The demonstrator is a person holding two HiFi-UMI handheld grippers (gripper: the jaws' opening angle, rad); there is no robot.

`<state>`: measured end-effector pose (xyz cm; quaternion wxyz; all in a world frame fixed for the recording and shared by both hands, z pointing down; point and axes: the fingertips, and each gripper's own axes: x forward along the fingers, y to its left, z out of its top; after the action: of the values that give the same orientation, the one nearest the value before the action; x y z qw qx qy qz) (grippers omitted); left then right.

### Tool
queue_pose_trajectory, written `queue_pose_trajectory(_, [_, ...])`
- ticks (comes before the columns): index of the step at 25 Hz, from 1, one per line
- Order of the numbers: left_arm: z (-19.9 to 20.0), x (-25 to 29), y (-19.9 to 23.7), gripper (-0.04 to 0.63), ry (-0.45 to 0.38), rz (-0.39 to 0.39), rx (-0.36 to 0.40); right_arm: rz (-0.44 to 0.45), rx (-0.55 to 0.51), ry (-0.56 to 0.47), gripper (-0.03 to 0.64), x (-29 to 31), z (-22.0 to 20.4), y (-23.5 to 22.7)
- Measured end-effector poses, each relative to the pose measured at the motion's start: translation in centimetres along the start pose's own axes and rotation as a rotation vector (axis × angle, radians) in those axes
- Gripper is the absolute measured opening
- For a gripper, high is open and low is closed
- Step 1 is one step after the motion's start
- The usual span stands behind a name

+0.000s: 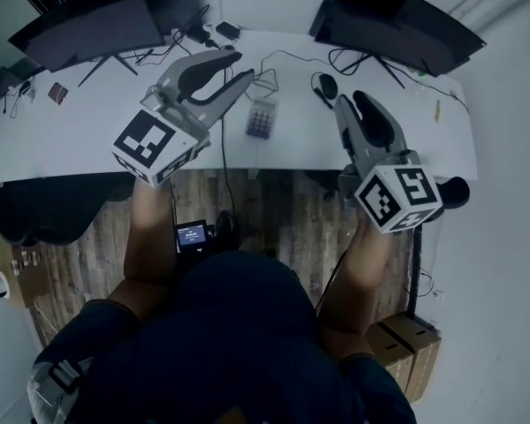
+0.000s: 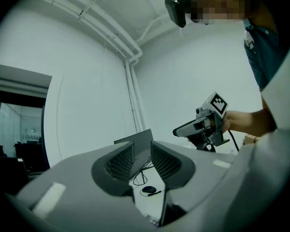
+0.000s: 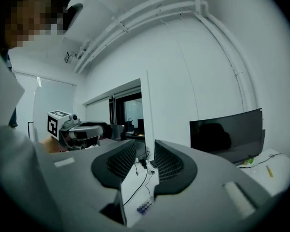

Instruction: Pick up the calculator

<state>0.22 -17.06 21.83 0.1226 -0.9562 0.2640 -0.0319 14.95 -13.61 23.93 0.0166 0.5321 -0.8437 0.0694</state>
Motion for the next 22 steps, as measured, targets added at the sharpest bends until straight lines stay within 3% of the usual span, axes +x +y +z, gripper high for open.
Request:
queue_pose_trajectory(10, [-1.0,-0.3,4.9,0.107,-0.049,-0.074,-0.007,-0.072,-0.013,0.006,0.101,4.2,0.7,1.3])
queue_pose_trajectory(22, [-3.2,-0.5,8.8,0.107,-0.065,-0.064,-0.061,-0.071,-0.023,0.055,0.101,8.5,0.1,1.8])
